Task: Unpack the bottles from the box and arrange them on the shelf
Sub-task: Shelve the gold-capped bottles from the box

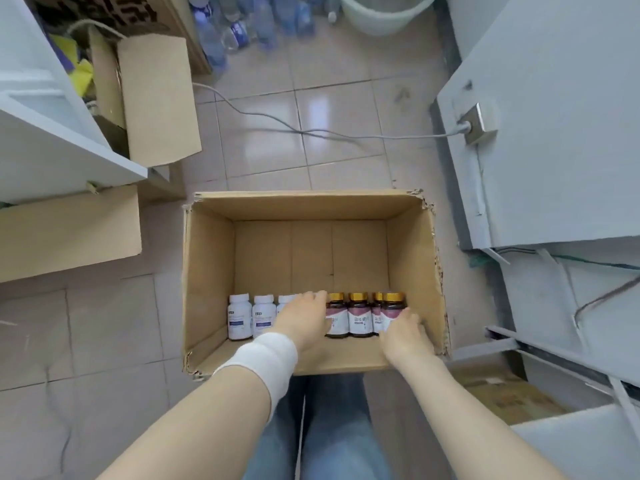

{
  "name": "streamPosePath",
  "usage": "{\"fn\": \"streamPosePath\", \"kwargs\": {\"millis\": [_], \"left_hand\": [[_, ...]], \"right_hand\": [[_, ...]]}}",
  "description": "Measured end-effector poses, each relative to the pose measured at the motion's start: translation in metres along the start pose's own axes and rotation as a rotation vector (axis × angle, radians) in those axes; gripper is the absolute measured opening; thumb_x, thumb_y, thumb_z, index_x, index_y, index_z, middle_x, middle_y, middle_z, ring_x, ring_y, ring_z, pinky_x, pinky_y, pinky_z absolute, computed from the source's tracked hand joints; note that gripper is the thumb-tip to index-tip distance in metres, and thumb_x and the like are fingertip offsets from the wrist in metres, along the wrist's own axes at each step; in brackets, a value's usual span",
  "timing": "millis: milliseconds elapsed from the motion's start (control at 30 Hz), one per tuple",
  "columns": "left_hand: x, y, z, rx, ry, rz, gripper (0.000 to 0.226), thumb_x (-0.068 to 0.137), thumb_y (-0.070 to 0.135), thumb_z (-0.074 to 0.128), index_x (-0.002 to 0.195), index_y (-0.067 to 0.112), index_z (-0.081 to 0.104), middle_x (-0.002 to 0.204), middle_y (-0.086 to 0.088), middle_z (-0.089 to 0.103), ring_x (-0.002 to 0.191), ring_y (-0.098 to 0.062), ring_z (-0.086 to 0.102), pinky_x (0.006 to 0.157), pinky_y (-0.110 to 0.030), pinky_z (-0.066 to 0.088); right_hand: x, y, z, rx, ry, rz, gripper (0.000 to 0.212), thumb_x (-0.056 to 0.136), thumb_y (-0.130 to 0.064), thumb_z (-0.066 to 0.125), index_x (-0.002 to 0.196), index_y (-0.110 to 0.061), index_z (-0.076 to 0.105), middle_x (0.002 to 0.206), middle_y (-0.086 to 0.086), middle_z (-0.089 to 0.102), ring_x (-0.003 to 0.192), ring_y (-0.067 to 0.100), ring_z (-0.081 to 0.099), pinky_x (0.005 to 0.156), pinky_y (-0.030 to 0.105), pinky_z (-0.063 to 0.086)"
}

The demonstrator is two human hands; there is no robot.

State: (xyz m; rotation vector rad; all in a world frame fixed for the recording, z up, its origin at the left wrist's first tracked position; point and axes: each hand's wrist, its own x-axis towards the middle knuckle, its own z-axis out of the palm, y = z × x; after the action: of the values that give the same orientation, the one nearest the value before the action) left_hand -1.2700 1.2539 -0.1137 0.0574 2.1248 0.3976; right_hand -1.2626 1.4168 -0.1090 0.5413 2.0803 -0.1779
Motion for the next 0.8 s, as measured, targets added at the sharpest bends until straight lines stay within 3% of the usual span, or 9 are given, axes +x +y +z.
{"fn": "streamPosePath", "kwargs": {"millis": [67,200,433,633,800], "left_hand": [[0.037,-0.009,0.015,0.052,0.012,-0.039,0.042,0.096,0.033,0.043,0.131,0.009,0.038,0.129,-0.013,0.048,0.120,-0.029,0.043,0.094,-0.034,0.037],[0.092,-0.022,0.035,0.128,-0.006,-0.008,0.050,0.095,0.042,0.042,0.133,0.009,0.038,0.130,-0.014,0.047,0.121,-0.031,0.040,0.098,-0.036,0.035],[0.112,-0.021,0.042,0.006,-0.091,0.020,0.048,0.094,0.044,0.045,0.131,0.013,0.046,0.129,-0.011,0.053,0.119,-0.029,0.045,0.097,-0.035,0.036],[0.089,-0.016,0.028,-0.103,0.078,-0.005,0.053,0.092,0.044,0.050,0.136,0.015,0.045,0.126,-0.011,0.047,0.120,-0.026,0.038,0.098,-0.028,0.029],[0.042,-0.015,-0.003,-0.477,0.217,-0.042,0.047,0.089,0.031,0.060,0.130,0.011,0.049,0.127,-0.008,0.046,0.109,-0.020,0.050,0.086,-0.017,0.035]], "right_hand": [[0.029,-0.002,0.016,-0.118,0.026,-0.025,0.047,0.096,-0.009,0.038,0.138,0.003,0.021,0.136,0.016,0.035,0.123,0.025,0.049,0.092,0.031,0.046],[0.064,-0.005,0.032,-0.140,0.015,-0.086,0.039,0.095,-0.017,0.047,0.128,-0.006,0.031,0.130,0.015,0.040,0.118,0.028,0.050,0.086,0.032,0.046],[0.066,-0.004,0.021,0.077,-0.062,-0.091,0.061,0.079,-0.030,0.070,0.122,-0.003,0.037,0.126,0.015,0.044,0.114,0.031,0.052,0.085,0.033,0.044],[0.050,-0.001,0.000,0.328,-0.151,-0.064,0.057,0.072,-0.032,0.074,0.111,-0.008,0.041,0.098,0.004,0.055,0.085,0.022,0.053,0.068,0.029,0.041],[0.016,0.004,-0.017,0.487,-0.195,-0.122,0.056,0.079,-0.033,0.070,0.116,-0.015,0.033,0.102,0.001,0.051,0.090,0.020,0.052,0.073,0.030,0.041]]}}
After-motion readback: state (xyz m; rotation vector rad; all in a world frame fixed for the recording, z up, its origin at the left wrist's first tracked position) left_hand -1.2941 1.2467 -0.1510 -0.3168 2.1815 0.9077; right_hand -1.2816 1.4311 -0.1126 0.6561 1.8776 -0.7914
